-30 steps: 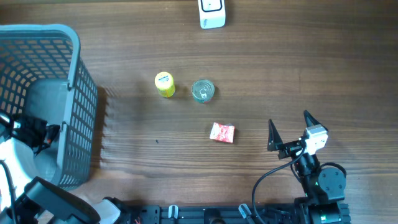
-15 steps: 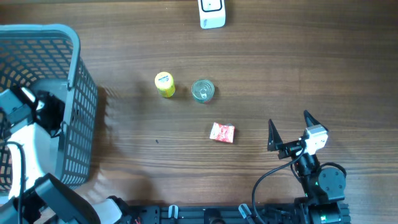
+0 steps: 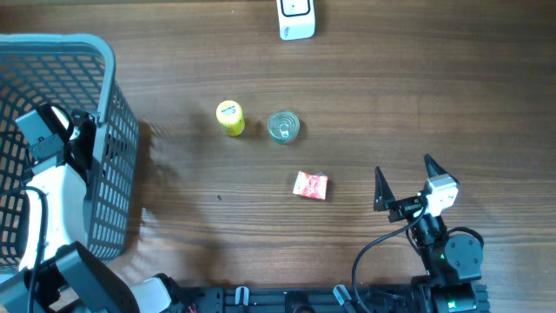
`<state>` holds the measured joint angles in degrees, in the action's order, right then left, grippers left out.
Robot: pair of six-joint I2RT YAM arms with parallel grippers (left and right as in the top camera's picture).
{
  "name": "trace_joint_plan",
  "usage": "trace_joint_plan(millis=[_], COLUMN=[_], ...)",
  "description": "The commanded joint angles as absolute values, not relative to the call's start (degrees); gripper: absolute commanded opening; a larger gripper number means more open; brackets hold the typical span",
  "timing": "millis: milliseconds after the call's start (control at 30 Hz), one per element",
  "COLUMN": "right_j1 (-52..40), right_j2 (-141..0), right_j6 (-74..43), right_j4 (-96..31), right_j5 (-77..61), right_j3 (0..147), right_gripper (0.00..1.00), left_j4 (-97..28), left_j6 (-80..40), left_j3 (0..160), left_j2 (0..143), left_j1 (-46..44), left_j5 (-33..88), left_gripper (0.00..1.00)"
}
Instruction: Scan the item barcode
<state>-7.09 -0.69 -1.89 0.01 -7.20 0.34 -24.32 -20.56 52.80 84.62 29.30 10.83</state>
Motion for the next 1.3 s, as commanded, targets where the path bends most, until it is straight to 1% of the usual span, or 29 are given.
trace_joint_plan(millis=[0,233,733,1267], right_j1=[-7.3,-7.3,-7.3,-7.3], right_j2=[-0.6,-0.6,-0.6,-0.6], right_j6=[-1.5,-1.5,-1.5,-1.5], right_j4=[0.3,0.3,0.3,0.3], right_j5=[-6.4,-6.4,-6.4,-6.4], right_j3=[0.3,0.3,0.3,0.3], right_gripper=[1.0,1.0,1.0,1.0], left_j4=[-23.6,-20.9,-18.4,-18.8], left_j6=[-23.0,-23.0,-24.5,-24.5], left_j3=[54.3,54.3,57.2,58.4], left_j2=[83.2,83.2,81.1,67.1], left_j1=[28.6,28.6,28.6,28.7], left_j5=[13.3,17.4,17.8,17.3], left_gripper=[0.04,0.04,0.04,0.04])
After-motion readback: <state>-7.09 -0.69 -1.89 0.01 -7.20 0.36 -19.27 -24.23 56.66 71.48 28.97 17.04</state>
